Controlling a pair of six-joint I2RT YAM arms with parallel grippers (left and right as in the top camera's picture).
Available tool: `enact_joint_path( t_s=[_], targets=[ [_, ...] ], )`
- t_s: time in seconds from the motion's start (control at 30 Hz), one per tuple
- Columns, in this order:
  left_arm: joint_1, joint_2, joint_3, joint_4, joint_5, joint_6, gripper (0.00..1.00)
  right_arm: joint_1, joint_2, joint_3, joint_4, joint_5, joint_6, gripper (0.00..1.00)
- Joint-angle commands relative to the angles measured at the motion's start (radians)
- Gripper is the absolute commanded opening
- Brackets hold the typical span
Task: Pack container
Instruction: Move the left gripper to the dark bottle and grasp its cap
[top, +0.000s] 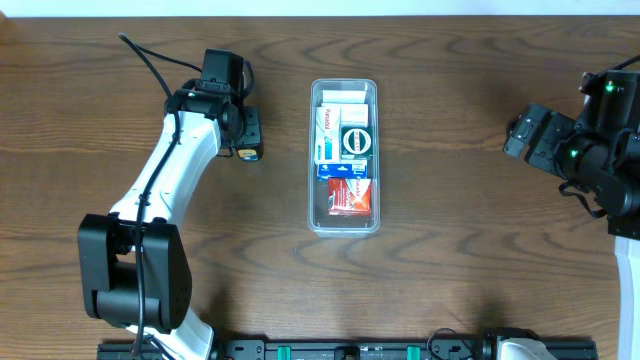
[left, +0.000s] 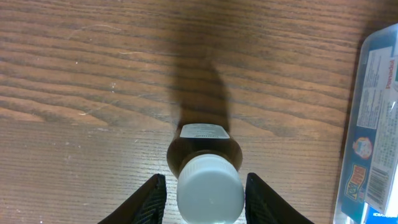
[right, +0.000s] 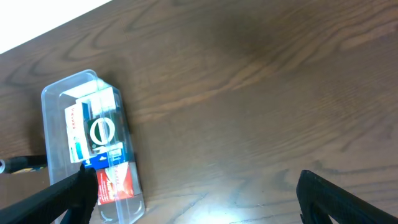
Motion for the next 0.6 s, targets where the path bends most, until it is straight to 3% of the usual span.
enact_joint_path(
  t_s=[0.0,0.27,0.4,0.57],
  targets=[
    [0.002,0.024,-0.014,-0.001,0.004,0.010,0.43,-0.012,-0.003,0.007,0.000,0.010,-0.013,0.99],
    [0.002,0.037,-0.014,0.009,0.003,0.011,0.41,-0.012,-0.003,0.007,0.000,0.010,-0.013,0.99],
    [0.002,0.036,-0.013,0.018,0.003,0.056,0.24,-0.012,-0.003,0.007,0.000,0.010,-0.013,0.99],
    [0.001,0.014,-0.011,0.005,-0.012,0.089,0.20,-0.012,-0.003,0.007,0.000,0.010,-0.013,0.99]
  ],
)
